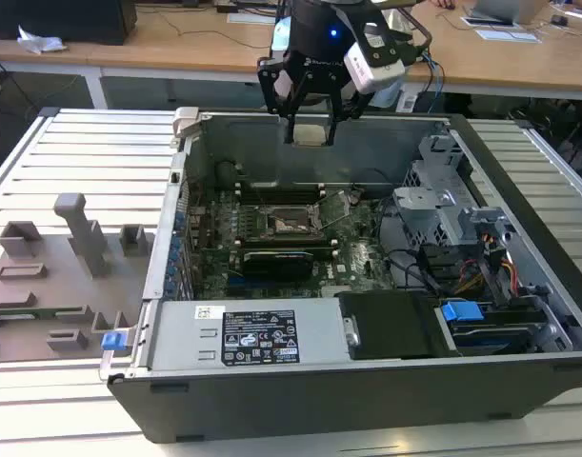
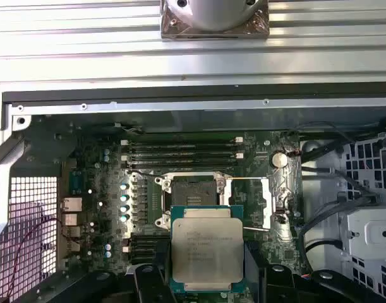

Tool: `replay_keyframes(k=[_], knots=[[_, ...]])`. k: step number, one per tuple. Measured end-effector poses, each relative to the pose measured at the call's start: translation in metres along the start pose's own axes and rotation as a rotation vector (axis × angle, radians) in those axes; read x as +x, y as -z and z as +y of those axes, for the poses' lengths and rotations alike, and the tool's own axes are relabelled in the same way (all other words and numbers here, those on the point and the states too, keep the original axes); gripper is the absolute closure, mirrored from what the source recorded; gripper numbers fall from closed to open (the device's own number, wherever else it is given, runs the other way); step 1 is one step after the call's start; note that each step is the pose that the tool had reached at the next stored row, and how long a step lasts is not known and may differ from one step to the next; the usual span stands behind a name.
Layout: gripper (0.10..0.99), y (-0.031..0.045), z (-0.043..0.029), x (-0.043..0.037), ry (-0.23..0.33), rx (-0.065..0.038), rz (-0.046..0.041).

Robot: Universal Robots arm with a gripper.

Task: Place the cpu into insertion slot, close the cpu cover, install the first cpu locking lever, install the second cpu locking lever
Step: 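Place the cpu into insertion slot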

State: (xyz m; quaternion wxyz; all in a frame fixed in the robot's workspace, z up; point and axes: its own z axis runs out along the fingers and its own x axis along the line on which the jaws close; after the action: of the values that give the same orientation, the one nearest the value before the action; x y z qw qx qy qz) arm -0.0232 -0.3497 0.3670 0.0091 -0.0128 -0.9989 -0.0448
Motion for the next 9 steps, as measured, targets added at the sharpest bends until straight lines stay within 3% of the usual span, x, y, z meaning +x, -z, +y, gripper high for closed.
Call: replay_keyframes(k=[9], knots=[[0.541,-0.0093,-0.0008,-0.0001,0.000,0.004,-0.0001]])
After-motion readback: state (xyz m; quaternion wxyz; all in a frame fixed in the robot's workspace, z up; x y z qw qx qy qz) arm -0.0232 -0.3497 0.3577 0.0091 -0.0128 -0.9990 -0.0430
